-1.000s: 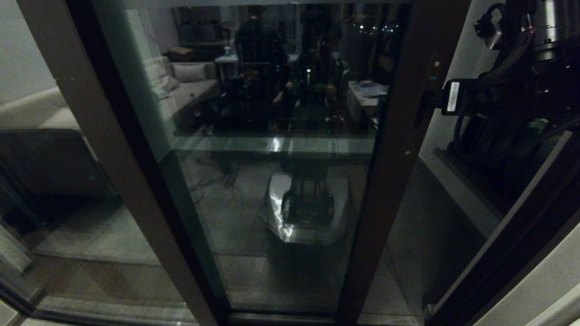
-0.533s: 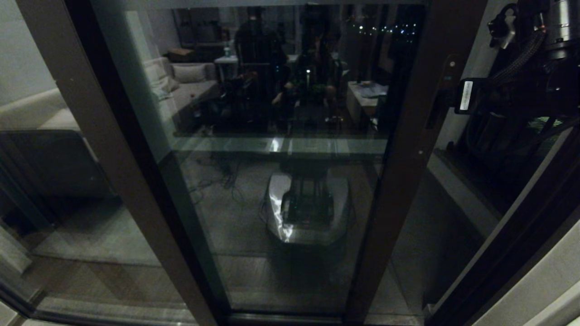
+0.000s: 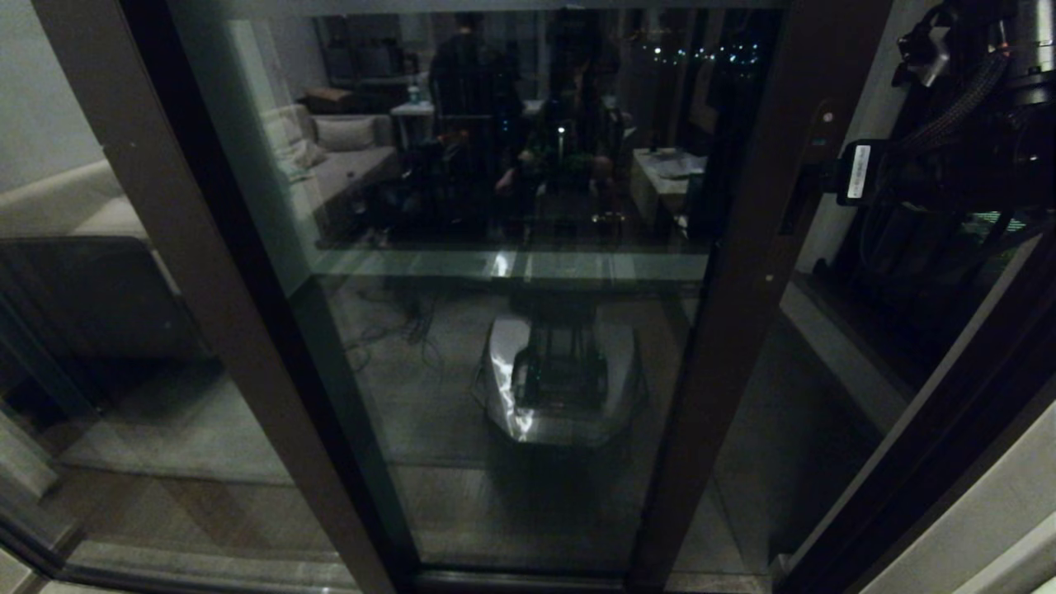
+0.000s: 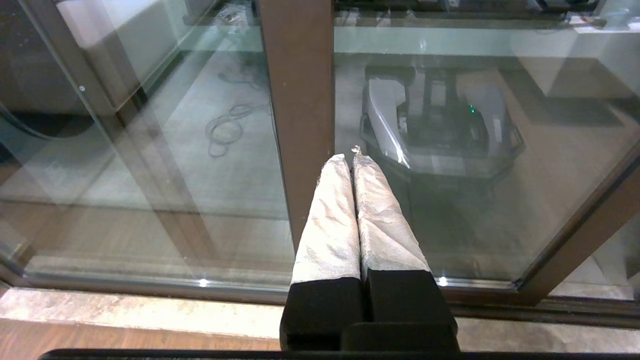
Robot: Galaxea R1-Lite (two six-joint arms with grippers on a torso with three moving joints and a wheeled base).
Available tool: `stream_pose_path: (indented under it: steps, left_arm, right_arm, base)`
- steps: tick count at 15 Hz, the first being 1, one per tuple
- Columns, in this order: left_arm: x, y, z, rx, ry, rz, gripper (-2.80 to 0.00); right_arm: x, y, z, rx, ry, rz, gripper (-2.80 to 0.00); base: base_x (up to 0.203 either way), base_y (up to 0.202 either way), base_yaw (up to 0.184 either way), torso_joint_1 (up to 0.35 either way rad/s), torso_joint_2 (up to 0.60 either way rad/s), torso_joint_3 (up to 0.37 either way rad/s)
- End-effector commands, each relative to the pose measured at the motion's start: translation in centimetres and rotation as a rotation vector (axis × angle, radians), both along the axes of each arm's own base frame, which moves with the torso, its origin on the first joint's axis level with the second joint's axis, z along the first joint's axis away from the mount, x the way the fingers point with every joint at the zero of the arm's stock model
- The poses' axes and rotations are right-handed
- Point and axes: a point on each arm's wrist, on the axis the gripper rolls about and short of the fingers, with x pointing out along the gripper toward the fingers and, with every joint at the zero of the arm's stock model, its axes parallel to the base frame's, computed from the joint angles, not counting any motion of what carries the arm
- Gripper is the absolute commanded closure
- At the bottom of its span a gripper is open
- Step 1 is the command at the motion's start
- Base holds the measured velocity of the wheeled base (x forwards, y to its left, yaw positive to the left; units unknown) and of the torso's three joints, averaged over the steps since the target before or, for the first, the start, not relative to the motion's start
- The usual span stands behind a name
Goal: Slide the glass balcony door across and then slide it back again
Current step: Close the slid door
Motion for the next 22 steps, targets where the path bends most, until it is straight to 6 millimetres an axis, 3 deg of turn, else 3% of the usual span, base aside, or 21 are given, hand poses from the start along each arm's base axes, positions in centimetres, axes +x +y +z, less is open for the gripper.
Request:
stream_pose_path:
  steps: [1, 10, 22]
  left_arm:
    - [0.0, 0.0, 0.0, 0.000, 0.001, 0.001, 0.00]
    - [0.0, 0.0, 0.0, 0.000, 0.001, 0.000, 0.00]
    - [0.0, 0.0, 0.0, 0.000, 0.001, 0.001, 0.00]
  right_arm:
    - [-0.5, -0.2, -0.2, -0.002, 0.011, -0.001, -2.80]
    - [-1.9, -0.5, -2.2, -0.081, 0.016, 0.056, -2.80]
    - [-1.6, -1.8, -2.3, -0.099, 0.012, 0.019, -2.80]
  base:
    - [0.000, 0.000, 0.000, 0.000, 0.00, 0.000]
    - [0.000, 0.000, 0.000, 0.000, 0.00, 0.000]
    - [0.000, 0.000, 0.000, 0.000, 0.00, 0.000]
